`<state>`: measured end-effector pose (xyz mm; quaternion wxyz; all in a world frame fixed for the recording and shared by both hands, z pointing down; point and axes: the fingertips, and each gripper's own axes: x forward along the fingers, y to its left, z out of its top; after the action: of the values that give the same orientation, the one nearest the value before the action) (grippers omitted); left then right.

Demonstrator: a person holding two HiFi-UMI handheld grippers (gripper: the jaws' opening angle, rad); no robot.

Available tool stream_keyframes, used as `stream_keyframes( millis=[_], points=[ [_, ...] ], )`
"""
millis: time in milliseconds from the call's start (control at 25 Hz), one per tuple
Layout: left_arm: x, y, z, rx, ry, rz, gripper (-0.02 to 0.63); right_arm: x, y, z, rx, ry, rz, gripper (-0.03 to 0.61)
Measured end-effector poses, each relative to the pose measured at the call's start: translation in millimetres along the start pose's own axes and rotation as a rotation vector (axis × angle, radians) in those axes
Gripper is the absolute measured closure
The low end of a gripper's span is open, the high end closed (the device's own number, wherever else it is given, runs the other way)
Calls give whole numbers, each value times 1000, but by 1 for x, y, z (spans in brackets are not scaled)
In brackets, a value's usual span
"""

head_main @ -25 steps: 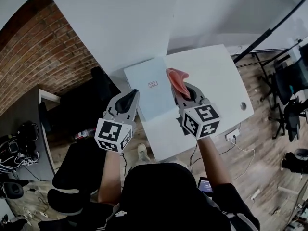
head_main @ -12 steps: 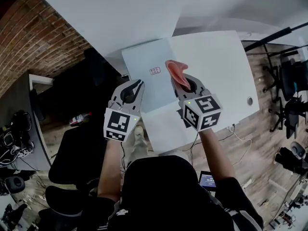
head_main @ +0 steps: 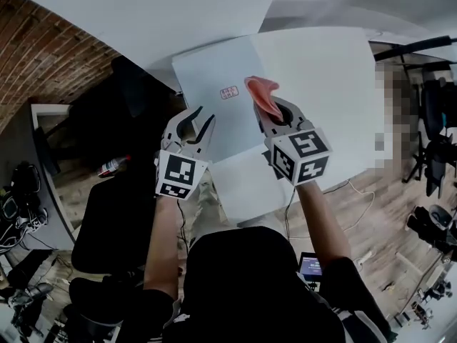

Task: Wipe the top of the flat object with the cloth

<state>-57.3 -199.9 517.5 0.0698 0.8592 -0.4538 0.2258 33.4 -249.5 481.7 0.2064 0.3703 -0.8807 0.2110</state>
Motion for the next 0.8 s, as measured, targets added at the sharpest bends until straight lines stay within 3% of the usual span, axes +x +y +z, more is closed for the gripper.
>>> stream_keyframes(
  millis=[800],
  points=[
    [49,-9,-81,-80,170,-77,401,24,-33,-49,60,91,-29,534]
  ],
)
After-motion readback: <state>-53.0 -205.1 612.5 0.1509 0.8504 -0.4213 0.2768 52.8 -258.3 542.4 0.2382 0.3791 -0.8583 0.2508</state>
